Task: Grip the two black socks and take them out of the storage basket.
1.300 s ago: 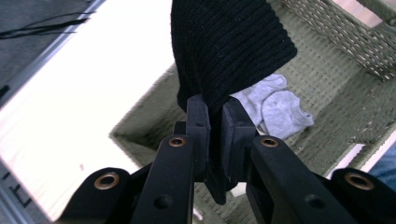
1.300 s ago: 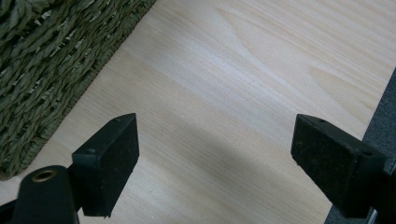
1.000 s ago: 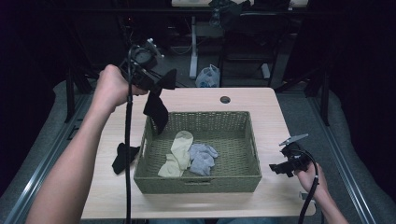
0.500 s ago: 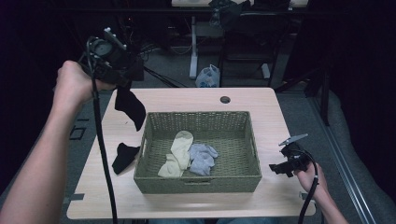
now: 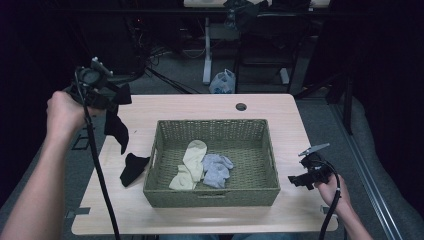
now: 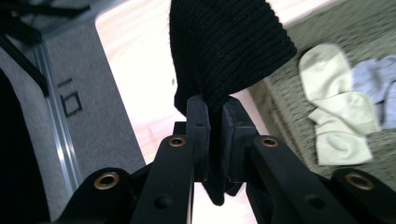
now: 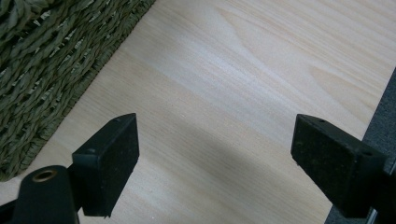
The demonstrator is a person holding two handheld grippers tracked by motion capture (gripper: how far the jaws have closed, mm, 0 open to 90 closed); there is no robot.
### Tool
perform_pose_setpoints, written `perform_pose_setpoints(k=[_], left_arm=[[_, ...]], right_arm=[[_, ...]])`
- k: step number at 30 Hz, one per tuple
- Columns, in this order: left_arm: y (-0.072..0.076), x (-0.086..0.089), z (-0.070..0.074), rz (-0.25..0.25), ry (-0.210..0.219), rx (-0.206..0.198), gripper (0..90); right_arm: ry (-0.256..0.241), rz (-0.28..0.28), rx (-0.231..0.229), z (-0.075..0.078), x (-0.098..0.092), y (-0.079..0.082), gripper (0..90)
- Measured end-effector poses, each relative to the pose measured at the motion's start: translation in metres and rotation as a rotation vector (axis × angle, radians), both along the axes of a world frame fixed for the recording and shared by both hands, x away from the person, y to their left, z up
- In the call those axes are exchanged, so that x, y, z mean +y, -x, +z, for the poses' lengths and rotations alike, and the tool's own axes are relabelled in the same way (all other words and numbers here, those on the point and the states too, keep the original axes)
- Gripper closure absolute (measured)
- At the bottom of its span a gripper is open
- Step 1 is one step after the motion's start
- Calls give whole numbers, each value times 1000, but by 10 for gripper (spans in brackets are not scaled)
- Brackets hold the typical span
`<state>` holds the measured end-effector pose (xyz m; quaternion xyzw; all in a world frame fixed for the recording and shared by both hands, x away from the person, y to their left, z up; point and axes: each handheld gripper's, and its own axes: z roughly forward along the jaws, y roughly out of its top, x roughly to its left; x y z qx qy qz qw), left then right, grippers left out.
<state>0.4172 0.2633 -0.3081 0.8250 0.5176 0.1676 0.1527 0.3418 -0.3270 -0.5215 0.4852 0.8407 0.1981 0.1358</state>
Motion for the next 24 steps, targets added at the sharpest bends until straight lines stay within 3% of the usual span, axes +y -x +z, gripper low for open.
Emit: perform_pose_setpoints(k=[1, 2, 3, 4, 6, 7, 8, 9, 15, 16, 17, 19, 20, 21, 22, 23, 24], left_arm=[[-1, 2, -11, 6, 0, 12, 835], [-1, 2, -11, 6, 0, 12, 835], [-4, 7, -32, 19, 15, 43, 834], [-4, 7, -32, 19, 15, 43, 834], [-5, 11, -54, 35, 34, 66, 834], [-7, 13, -76, 51, 56, 92, 833], [-7, 13, -76, 51, 56, 92, 833], [-10, 15, -97, 57, 68, 120, 832], [-12, 18, -158, 100, 132, 182, 818], [-12, 18, -158, 100, 132, 182, 811], [-12, 20, -175, 116, 157, 201, 802], [-12, 20, -191, 130, 175, 214, 794], [-12, 20, -191, 130, 175, 214, 768], [-10, 21, -203, 140, 212, 225, 737], [-10, 21, -203, 140, 212, 225, 699], [-7, 24, -209, 152, 255, 229, 635], [-6, 26, -210, 153, 263, 224, 587]], right_arm=[[-5, 2, 1, 0, 0, 0, 148], [-5, 2, 1, 0, 0, 0, 148], [-5, 2, 4, 1, 0, 0, 148], [-5, 2, 4, 1, 0, 0, 148], [-7, 2, 2, 0, 0, 0, 149], [-8, -3, 5, 0, 0, 0, 149], [-8, -3, 5, 0, 0, 0, 149], [-13, -2, 4, 0, 0, 0, 149], [-10, -5, 7, 0, 0, -1, 149], [-10, -5, 7, 0, 0, -1, 149], [3, -3, 10, 0, -1, -1, 149], [-9, -6, 8, 0, -1, -1, 149], [-9, -6, 8, 0, -1, -1, 149], [-2, -5, 8, 1, -1, -1, 149], [-2, -5, 8, 1, -1, -1, 149], [-13, -13, 1, 1, -1, -1, 149], [-16, -14, 1, 1, -2, -1, 149]])
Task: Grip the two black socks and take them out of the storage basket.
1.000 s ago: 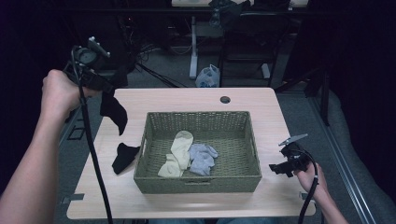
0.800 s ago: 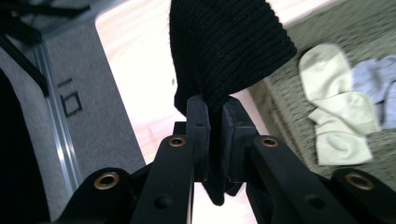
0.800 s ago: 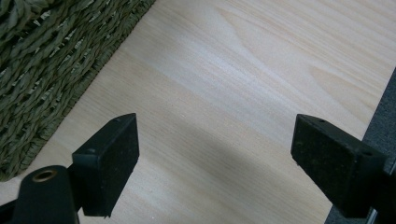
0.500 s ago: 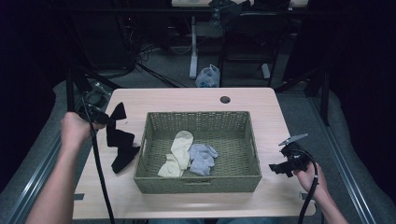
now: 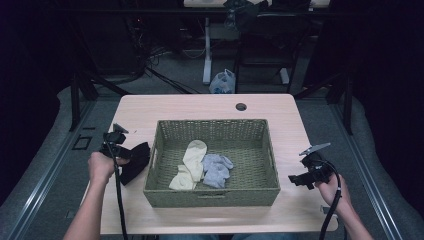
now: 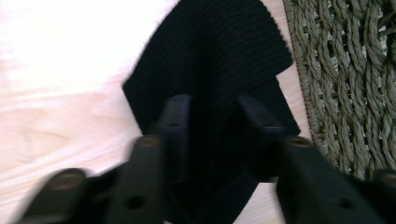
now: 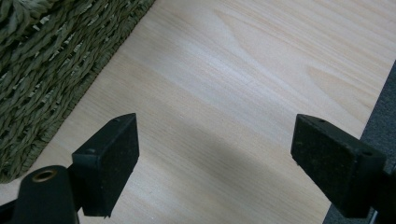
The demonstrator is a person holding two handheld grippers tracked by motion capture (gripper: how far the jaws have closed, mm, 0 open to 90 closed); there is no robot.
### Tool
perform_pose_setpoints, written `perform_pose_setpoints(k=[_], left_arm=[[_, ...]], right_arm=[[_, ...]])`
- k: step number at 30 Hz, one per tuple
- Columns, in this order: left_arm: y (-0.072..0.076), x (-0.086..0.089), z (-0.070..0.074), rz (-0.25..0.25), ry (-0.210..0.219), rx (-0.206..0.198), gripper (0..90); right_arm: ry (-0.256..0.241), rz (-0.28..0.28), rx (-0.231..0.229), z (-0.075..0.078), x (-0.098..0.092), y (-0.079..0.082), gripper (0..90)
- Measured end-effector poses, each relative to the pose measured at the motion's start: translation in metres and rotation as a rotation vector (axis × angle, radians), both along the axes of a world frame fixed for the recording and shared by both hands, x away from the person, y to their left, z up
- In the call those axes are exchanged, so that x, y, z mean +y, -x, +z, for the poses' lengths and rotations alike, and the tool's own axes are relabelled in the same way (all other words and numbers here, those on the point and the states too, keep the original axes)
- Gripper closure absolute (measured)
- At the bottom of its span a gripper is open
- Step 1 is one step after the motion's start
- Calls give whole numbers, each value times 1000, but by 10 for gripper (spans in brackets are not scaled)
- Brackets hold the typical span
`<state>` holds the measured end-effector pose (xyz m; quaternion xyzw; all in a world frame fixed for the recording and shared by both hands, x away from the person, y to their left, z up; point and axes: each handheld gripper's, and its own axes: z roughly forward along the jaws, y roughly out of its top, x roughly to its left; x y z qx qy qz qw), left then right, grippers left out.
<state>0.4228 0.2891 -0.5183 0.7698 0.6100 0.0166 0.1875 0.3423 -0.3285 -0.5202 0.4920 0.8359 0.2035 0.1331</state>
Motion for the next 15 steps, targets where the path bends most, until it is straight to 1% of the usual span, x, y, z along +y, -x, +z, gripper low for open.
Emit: perform_pose_setpoints(k=[1, 2, 3, 4, 5, 6, 7, 8, 9, 10, 11, 12, 13, 14, 15], left_arm=[[2, 1, 0, 10, -5, -2, 516], [2, 1, 0, 10, -5, -2, 420], [6, 4, 4, 17, 7, -14, 366], [6, 4, 4, 17, 7, -14, 312], [14, 5, 11, 27, -6, -34, 257], [14, 5, 11, 27, -6, -34, 181], [23, 6, 19, 23, -9, -62, 127], [23, 6, 19, 23, -9, -62, 120], [34, 7, 27, 23, -16, -92, 91], [34, 7, 27, 23, -16, -92, 46], [46, 6, 36, 25, -30, -113, 11], [52, 5, 40, 18, -35, -128, 1], [58, 4, 43, 16, -39, -141, 1], [58, 4, 43, 16, -39, -141, 1], [65, 3, 46, 18, -37, -156, 0]], right_arm=[[-5, -1, 2, 0, 0, 0, 149], [-5, -1, 2, 0, 0, 0, 149], [9, 0, 2, 0, -1, 0, 149], [1, 3, 6, 1, -1, 0, 148], [9, 3, 3, 1, -1, 0, 148], [9, 3, 3, 1, -1, 0, 148], [6, 2, 2, 1, -1, 0, 148], [6, 2, 2, 1, -1, 0, 148], [-4, 2, 2, 1, -1, 0, 149], [-4, 2, 2, 1, -1, 0, 149], [-5, 2, 1, 2, -1, 0, 148], [4, 3, 1, 2, -1, 0, 148], [2, 3, 1, 2, -1, 0, 148], [2, 3, 1, 2, -1, 0, 148], [-6, 0, 1, 1, -1, 0, 149]])
